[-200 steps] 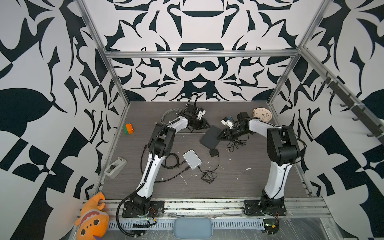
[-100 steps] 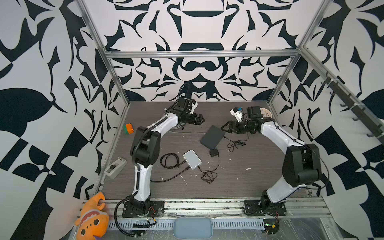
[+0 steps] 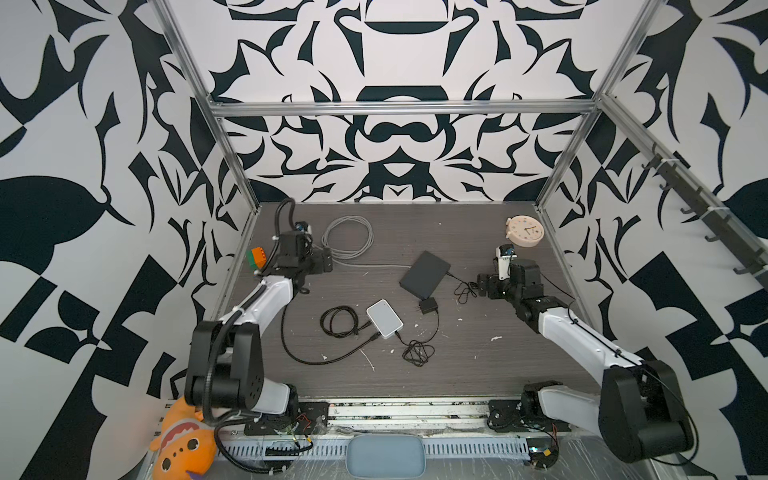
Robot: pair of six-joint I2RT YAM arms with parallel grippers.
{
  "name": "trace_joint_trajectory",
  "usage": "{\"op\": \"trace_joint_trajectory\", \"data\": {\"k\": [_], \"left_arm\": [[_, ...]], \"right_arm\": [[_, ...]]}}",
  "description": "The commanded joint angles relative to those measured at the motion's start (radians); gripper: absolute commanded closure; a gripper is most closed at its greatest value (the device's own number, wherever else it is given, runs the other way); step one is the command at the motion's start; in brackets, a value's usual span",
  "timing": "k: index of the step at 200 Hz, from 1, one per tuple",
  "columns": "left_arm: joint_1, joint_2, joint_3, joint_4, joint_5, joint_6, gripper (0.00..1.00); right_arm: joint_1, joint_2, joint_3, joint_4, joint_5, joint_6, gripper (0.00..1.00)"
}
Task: Insert the plug into the switch port
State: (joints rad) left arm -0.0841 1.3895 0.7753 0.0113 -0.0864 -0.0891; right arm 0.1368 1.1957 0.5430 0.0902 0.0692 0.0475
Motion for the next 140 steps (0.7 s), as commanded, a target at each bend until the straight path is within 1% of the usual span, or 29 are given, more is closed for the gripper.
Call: {"op": "trace_joint_trajectory", "data": {"k": [1, 13, 30, 34, 40, 50, 61, 69, 78, 82, 90, 97, 105, 117, 132, 140], "left_arm": [[0.035, -0.031, -0.098, 0.180, -0.025, 0.078, 0.01], [0.051, -0.004, -0.150, 0.263, -0.052, 0.098, 0.01], [0.085, 0.037, -0.236, 0.421, -0.002, 0.077, 0.01], [0.092, 0.048, -0.257, 0.478, 0.009, 0.068, 0.01], [0.101, 0.062, -0.280, 0.561, 0.020, 0.070, 0.01], [0.109, 0.057, -0.289, 0.580, 0.041, 0.062, 0.01], [0.141, 0.112, -0.314, 0.659, 0.074, 0.038, 0.01], [0.157, 0.155, -0.369, 0.825, 0.050, 0.013, 0.01], [0.180, 0.180, -0.416, 0.954, 0.055, -0.010, 0.01], [0.185, 0.179, -0.418, 0.968, 0.073, -0.009, 0.01], [0.185, 0.161, -0.391, 0.881, 0.100, 0.000, 0.01], [0.185, 0.146, -0.377, 0.820, 0.098, -0.001, 0.01], [0.185, 0.157, -0.386, 0.847, 0.093, -0.005, 0.01], [0.185, 0.167, -0.402, 0.908, 0.084, -0.013, 0.01], [0.185, 0.151, -0.384, 0.848, 0.089, -0.003, 0.01], [0.185, 0.152, -0.385, 0.844, 0.089, -0.003, 0.01]], "right_arm": [[-0.006, 0.017, -0.068, 0.204, 0.079, -0.059, 0.02], [-0.012, 0.040, -0.112, 0.283, 0.076, -0.060, 0.02], [-0.016, 0.073, -0.176, 0.447, 0.067, -0.060, 0.02], [-0.018, 0.084, -0.191, 0.500, 0.071, -0.059, 0.03], [-0.019, 0.092, -0.202, 0.534, 0.081, -0.062, 0.03], [-0.020, 0.121, -0.224, 0.640, 0.065, -0.077, 0.03], [-0.024, 0.170, -0.238, 0.756, 0.066, -0.080, 0.03], [-0.033, 0.229, -0.244, 0.820, 0.052, -0.077, 0.03], [-0.037, 0.299, -0.240, 0.870, 0.051, -0.077, 0.03], [-0.037, 0.335, -0.244, 0.909, 0.047, -0.082, 0.03], [-0.037, 0.386, -0.262, 1.026, 0.042, -0.084, 0.02], [-0.038, 0.360, -0.259, 0.971, 0.050, -0.080, 0.02], [-0.047, 0.340, -0.239, 0.891, 0.058, -0.064, 0.02], [-0.050, 0.365, -0.221, 0.903, 0.072, -0.054, 0.02], [-0.051, 0.349, -0.196, 0.822, 0.104, -0.041, 0.01], [-0.050, 0.355, -0.193, 0.826, 0.115, -0.035, 0.01]]}}
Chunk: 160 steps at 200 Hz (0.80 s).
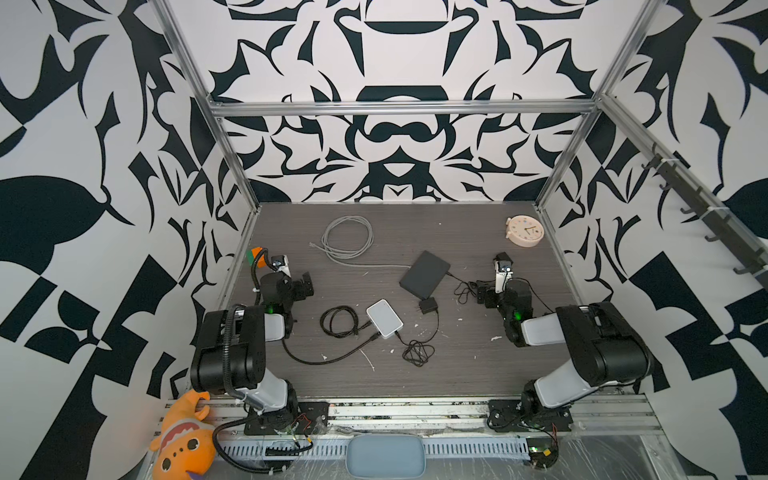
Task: Insert the plug into the switch port
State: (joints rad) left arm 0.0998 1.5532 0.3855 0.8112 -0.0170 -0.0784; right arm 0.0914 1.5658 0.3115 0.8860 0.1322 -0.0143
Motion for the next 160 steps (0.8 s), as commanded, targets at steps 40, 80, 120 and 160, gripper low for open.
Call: {"op": "trace_joint_trajectory", "data": {"k": [40, 80, 120, 160], "left_arm": [[0.000, -0.002, 0.001, 0.066, 0.020, -0.010, 0.01], [-0.001, -0.007, 0.004, 0.059, 0.015, -0.015, 0.01], [-0.017, 0.002, 0.003, 0.082, -0.007, 0.004, 0.01], [-0.020, -0.001, 0.016, 0.049, -0.042, -0.004, 0.01]], "right_arm": [[-0.004, -0.015, 0.037, 0.034, 0.051, 0.027, 0.01], [-0.005, -0.016, 0.037, 0.034, 0.050, 0.027, 0.01], [-0.004, -0.015, 0.038, 0.035, 0.051, 0.022, 0.01], [-0.004, -0.014, 0.040, 0.033, 0.051, 0.022, 0.01]]}}
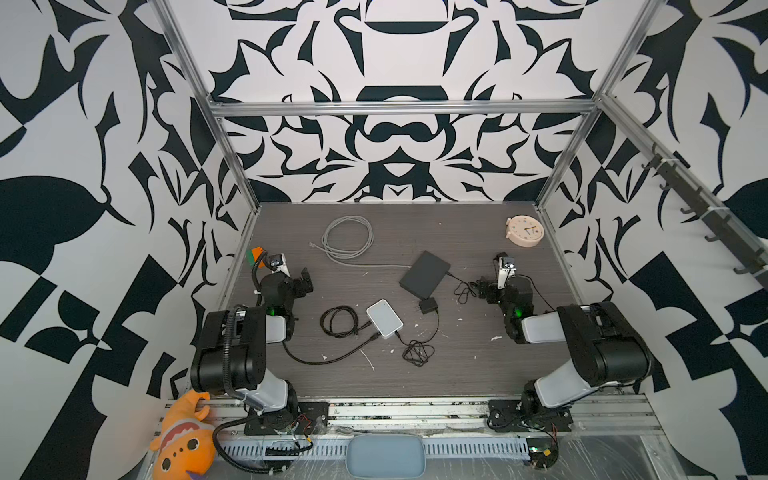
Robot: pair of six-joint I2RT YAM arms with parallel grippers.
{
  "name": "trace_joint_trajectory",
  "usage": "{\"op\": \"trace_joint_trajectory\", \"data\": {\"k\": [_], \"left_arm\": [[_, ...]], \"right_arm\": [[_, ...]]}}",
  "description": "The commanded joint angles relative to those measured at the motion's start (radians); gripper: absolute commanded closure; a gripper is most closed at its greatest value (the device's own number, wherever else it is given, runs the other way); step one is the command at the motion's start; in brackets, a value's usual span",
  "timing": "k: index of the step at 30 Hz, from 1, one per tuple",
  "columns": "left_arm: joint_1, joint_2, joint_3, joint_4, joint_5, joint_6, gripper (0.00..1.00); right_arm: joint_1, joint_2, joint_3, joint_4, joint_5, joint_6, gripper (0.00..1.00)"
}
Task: Insert the plug into the switch port
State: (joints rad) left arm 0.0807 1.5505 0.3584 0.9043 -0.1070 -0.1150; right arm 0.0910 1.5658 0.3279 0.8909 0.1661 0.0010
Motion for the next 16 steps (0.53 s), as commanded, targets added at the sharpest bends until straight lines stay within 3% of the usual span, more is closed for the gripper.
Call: {"op": "trace_joint_trajectory", "data": {"k": [1, 5, 8, 16], "left_arm": [[-0.002, -0.002, 0.043, -0.051, 0.050, 0.034, 0.01], [-0.001, 0.006, 0.011, 0.019, 0.070, 0.034, 0.01], [-0.001, -0.007, 0.031, -0.045, 0.072, 0.033, 0.01], [-0.001, -0.006, 0.019, -0.017, 0.076, 0.033, 0.01]], "right_arm": [[-0.003, -0.014, 0.024, 0.027, 0.018, 0.007, 0.01], [-0.003, -0.015, 0.021, 0.028, 0.017, 0.008, 0.01], [-0.003, -0.015, 0.024, 0.028, 0.017, 0.007, 0.00], [-0.002, -0.015, 0.023, 0.027, 0.017, 0.006, 0.00]]}}
